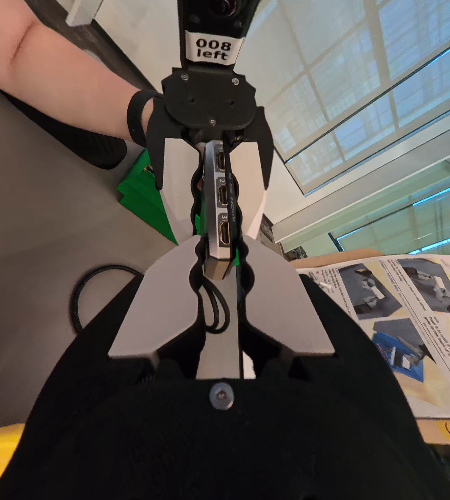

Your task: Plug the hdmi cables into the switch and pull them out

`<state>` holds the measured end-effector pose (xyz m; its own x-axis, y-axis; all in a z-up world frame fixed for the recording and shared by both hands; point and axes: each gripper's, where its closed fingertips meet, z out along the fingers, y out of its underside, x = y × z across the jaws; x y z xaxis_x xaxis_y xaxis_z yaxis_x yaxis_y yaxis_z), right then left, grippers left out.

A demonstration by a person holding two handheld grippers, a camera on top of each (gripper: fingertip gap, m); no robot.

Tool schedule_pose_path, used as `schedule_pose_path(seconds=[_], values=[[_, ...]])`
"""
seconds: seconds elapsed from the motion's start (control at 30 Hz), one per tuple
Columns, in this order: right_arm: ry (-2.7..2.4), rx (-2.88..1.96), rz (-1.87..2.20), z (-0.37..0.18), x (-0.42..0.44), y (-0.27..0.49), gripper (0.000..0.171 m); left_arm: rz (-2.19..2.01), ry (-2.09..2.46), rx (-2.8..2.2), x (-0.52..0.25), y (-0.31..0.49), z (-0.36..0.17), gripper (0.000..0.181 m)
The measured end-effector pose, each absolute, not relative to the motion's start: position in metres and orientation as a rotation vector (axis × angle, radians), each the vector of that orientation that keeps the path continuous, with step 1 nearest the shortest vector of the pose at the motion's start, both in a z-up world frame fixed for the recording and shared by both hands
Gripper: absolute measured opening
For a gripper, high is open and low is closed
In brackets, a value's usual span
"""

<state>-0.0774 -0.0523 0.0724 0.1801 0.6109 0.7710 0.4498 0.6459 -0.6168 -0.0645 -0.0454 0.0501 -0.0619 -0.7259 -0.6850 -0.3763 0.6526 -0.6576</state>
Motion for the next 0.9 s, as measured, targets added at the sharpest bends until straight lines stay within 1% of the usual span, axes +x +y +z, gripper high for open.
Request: schedule_pose_path(seconds=[0.1,0.17,0.33,0.43,0.47,0.53,0.63,0.67,0.73,0.77,0.8,0.9], values=[[-1.486,-0.988,0.118,0.067,-0.075,-0.053,0.026,-0.386,1.706,-0.919,-0.064,-0.047,0.044,0.037],[-1.542,-1.029,0.049,0.057,-0.077,-0.050,0.021,-0.345,1.723,-0.918,-0.066,-0.046,0.038,0.037],[-1.579,-1.098,0.046,0.050,-0.079,-0.050,0.020,-0.322,1.686,-0.898,-0.068,-0.046,0.032,0.037],[-1.593,-1.106,0.014,0.046,-0.080,-0.047,0.020,-0.189,1.627,-0.909,-0.069,-0.031,0.027,0.039],[-1.603,-1.102,0.013,0.044,-0.082,-0.048,0.020,-0.142,1.626,-0.911,-0.068,-0.028,0.024,0.041],[-1.620,-1.096,-0.026,0.040,-0.082,-0.046,0.020,-0.065,1.597,-0.889,-0.066,-0.021,0.022,0.063],[-1.633,-1.075,-0.015,0.041,-0.084,-0.049,0.020,-0.081,1.615,-0.874,-0.065,-0.021,0.018,0.076],[-1.641,-1.072,-0.025,0.040,-0.084,-0.050,0.020,-0.061,1.620,-0.867,-0.065,-0.019,0.016,0.078],[-1.652,-1.077,-0.046,0.038,-0.083,-0.049,0.020,-0.022,1.613,-0.846,-0.065,-0.017,0.015,0.076],[-1.652,-1.076,-0.046,0.038,-0.083,-0.049,0.020,-0.019,1.619,-0.833,-0.065,-0.018,0.014,0.068],[-1.648,-1.074,-0.044,0.038,-0.083,-0.049,0.020,-0.037,1.631,-0.811,-0.065,-0.023,0.014,0.047],[-1.648,-1.075,-0.042,0.039,-0.083,-0.050,0.020,-0.069,1.619,-0.785,-0.064,-0.027,0.017,0.046]])
